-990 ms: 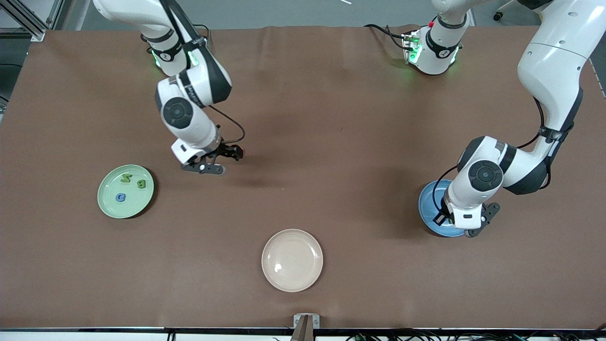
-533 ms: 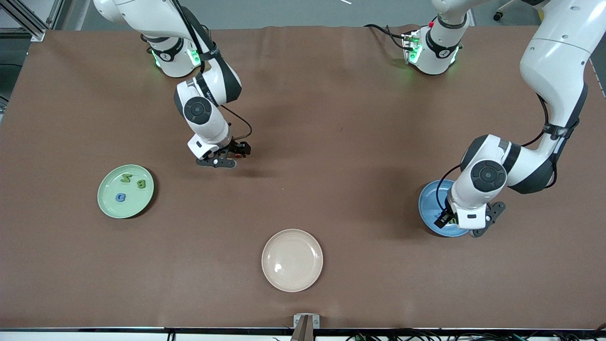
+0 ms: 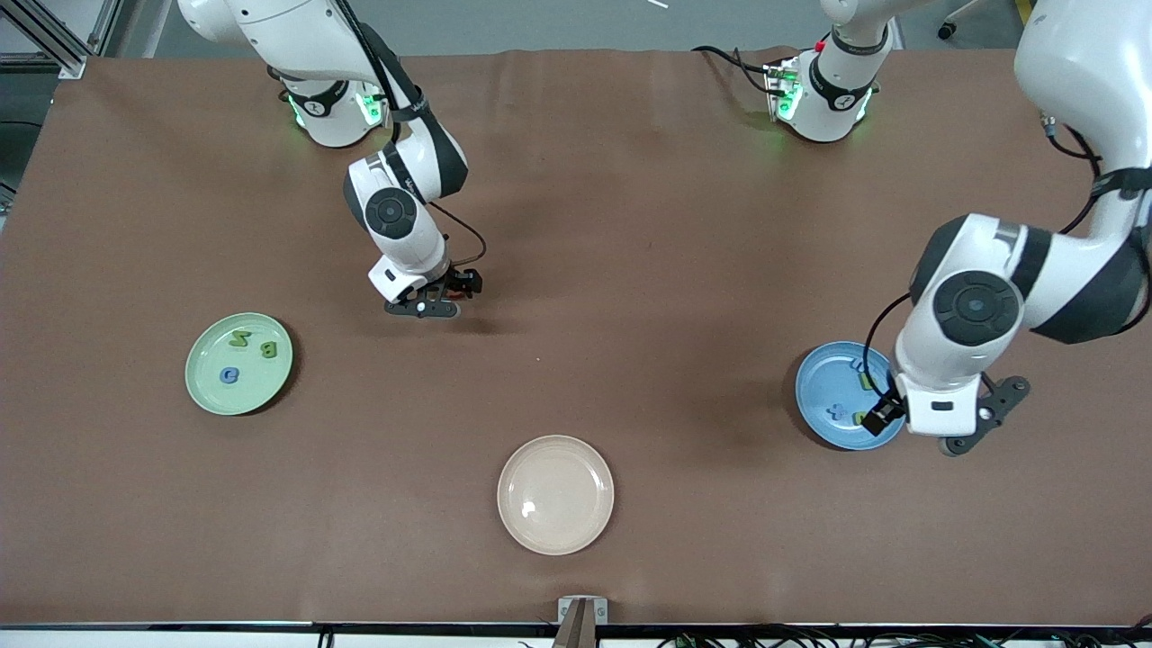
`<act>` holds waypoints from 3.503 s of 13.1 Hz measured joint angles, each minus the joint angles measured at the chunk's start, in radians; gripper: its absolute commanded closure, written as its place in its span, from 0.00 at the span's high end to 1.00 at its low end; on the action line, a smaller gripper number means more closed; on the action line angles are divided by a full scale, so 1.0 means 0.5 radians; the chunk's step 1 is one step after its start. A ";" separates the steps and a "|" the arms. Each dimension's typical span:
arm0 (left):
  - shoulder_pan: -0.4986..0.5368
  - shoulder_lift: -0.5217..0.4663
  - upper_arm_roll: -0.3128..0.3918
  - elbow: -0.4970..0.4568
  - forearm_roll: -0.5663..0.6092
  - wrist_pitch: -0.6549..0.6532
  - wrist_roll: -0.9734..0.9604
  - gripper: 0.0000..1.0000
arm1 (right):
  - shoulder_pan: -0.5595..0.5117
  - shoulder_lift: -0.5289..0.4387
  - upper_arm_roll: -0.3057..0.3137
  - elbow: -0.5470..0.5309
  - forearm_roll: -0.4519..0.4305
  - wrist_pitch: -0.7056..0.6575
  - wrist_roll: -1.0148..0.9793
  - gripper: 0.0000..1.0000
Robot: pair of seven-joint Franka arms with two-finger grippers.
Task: Sort upper and lower case letters into plates
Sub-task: 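Retract the left arm to rest while the right gripper grasps the pink G, then carry the pink G into the green plate and open the right gripper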
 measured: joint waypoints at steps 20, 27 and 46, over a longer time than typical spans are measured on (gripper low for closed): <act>-0.411 -1.059 0.930 0.031 -1.346 -0.627 1.976 1.00 | 0.029 0.035 0.001 0.009 0.000 0.006 0.000 0.27; -0.618 -1.181 1.280 -0.127 -1.357 -0.632 2.201 1.00 | -0.034 -0.144 -0.124 0.105 -0.003 -0.409 -0.262 0.22; -0.647 -1.073 1.216 -0.152 -1.406 -0.509 2.195 1.00 | -1.099 0.533 -0.345 1.019 0.080 -0.556 -2.007 0.20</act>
